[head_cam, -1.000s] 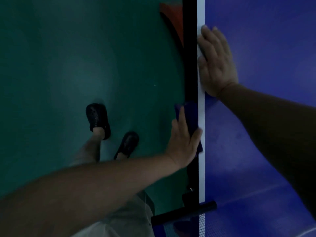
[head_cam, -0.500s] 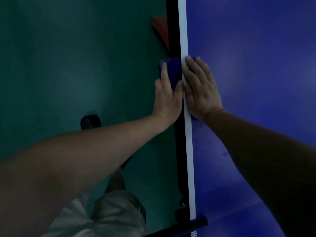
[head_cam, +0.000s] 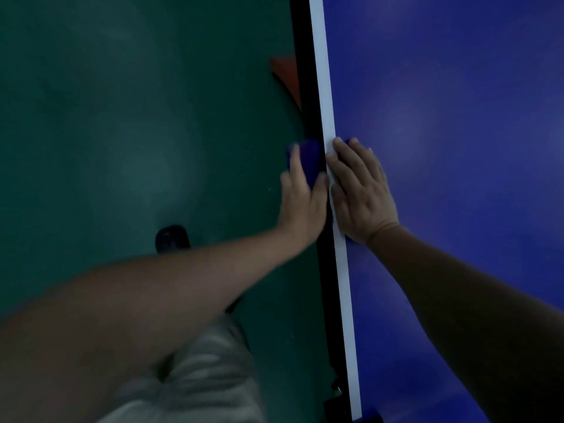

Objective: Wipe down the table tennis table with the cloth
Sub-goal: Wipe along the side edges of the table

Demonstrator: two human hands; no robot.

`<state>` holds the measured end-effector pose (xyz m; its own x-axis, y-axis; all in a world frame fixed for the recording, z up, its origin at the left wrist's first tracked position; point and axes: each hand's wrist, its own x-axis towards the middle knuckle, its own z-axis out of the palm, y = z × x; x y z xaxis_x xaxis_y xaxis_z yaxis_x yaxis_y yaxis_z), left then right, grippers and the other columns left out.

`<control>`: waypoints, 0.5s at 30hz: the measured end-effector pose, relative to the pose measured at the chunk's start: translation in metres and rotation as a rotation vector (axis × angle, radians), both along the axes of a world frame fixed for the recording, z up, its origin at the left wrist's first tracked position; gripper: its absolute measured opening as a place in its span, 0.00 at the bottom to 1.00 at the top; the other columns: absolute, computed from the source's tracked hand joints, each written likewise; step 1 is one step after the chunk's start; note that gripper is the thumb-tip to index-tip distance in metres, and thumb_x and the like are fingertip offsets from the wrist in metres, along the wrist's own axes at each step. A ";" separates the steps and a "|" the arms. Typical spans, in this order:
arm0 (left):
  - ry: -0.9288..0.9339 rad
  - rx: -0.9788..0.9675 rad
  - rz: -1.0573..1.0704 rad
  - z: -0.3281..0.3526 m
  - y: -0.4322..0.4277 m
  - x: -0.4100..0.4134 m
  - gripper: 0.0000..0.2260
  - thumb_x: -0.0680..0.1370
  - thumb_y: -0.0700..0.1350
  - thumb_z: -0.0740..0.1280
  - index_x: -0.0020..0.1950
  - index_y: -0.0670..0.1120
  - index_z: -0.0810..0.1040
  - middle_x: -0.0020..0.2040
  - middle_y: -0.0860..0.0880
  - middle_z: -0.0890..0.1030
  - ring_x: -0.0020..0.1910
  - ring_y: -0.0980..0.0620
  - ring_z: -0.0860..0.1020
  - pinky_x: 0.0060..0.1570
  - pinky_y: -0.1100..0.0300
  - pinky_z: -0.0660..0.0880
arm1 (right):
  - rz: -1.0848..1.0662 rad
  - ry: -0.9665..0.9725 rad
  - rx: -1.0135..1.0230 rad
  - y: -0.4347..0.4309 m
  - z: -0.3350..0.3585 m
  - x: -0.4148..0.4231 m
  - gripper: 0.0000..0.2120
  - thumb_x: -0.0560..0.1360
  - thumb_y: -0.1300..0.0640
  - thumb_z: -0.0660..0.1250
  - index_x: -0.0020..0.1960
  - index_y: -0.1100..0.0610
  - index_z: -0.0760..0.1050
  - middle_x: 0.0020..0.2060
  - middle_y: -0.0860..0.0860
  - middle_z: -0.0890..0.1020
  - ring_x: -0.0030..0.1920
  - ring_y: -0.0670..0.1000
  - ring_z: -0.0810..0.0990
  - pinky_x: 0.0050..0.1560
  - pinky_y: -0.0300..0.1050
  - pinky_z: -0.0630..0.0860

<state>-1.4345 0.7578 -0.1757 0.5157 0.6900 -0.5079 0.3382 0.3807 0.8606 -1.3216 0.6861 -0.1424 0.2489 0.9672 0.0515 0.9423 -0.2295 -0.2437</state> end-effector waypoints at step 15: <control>0.039 -0.109 -0.051 0.026 -0.062 -0.036 0.34 0.80 0.59 0.60 0.81 0.55 0.47 0.68 0.53 0.61 0.67 0.57 0.66 0.69 0.59 0.65 | -0.125 -0.034 -0.136 0.003 0.006 0.001 0.26 0.81 0.52 0.55 0.77 0.59 0.67 0.78 0.60 0.62 0.79 0.63 0.56 0.76 0.69 0.53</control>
<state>-1.4706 0.6956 -0.1502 0.5275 0.6031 -0.5983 0.3917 0.4523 0.8012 -1.3210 0.6888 -0.1365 0.3684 0.9272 -0.0674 0.9113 -0.3745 -0.1712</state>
